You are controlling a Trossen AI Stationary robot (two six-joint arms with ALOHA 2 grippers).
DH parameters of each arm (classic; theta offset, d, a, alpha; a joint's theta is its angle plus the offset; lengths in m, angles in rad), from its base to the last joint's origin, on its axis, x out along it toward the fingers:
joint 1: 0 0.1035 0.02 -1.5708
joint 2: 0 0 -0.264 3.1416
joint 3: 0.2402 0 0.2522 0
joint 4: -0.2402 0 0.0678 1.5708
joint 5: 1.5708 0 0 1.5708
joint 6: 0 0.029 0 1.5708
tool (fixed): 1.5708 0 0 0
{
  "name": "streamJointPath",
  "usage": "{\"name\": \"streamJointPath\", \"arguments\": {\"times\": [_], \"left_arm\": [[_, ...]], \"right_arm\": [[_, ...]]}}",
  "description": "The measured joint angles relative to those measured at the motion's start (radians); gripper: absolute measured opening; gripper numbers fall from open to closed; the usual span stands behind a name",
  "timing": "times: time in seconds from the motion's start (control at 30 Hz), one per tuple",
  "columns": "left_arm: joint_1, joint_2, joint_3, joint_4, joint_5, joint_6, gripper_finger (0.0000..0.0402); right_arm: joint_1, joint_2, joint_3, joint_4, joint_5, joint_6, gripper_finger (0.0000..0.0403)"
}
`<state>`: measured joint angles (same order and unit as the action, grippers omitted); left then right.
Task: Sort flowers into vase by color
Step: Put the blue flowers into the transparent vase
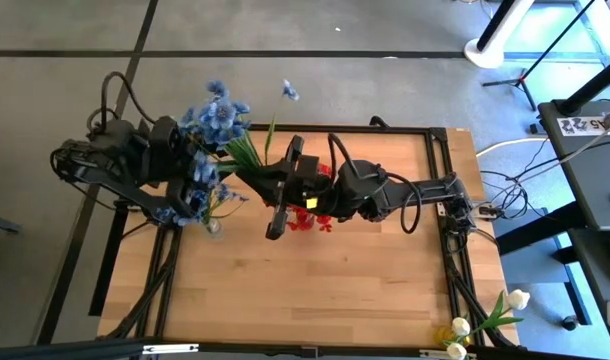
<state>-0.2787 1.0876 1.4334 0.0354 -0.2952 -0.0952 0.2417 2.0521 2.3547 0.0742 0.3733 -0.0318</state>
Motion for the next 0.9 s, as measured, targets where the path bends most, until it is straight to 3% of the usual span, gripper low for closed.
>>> {"name": "streamJointPath", "arguments": {"times": [0.23,0.4,0.47,0.63,0.9], "left_arm": [[0.015,0.030,0.000,0.016,-0.025,-0.001,0.0153],[0.023,0.049,0.000,0.022,-0.024,0.000,0.0051],[0.023,0.049,0.000,0.020,-0.024,0.018,0.0014],[0.017,0.014,0.002,-0.025,-0.030,0.063,0.0005],[-0.058,-0.192,0.032,-0.329,-0.143,0.115,0.0002]], "right_arm": [[0.000,0.000,0.000,-0.031,0.003,0.001,0.0019],[0.000,0.000,0.000,-0.074,0.034,0.032,0.0037],[-0.001,0.000,0.000,-0.093,0.033,0.033,0.0056],[0.011,-0.003,0.000,-0.138,0.031,0.048,0.0128],[0.115,-0.061,0.000,-0.301,0.053,0.054,0.0225]]}}
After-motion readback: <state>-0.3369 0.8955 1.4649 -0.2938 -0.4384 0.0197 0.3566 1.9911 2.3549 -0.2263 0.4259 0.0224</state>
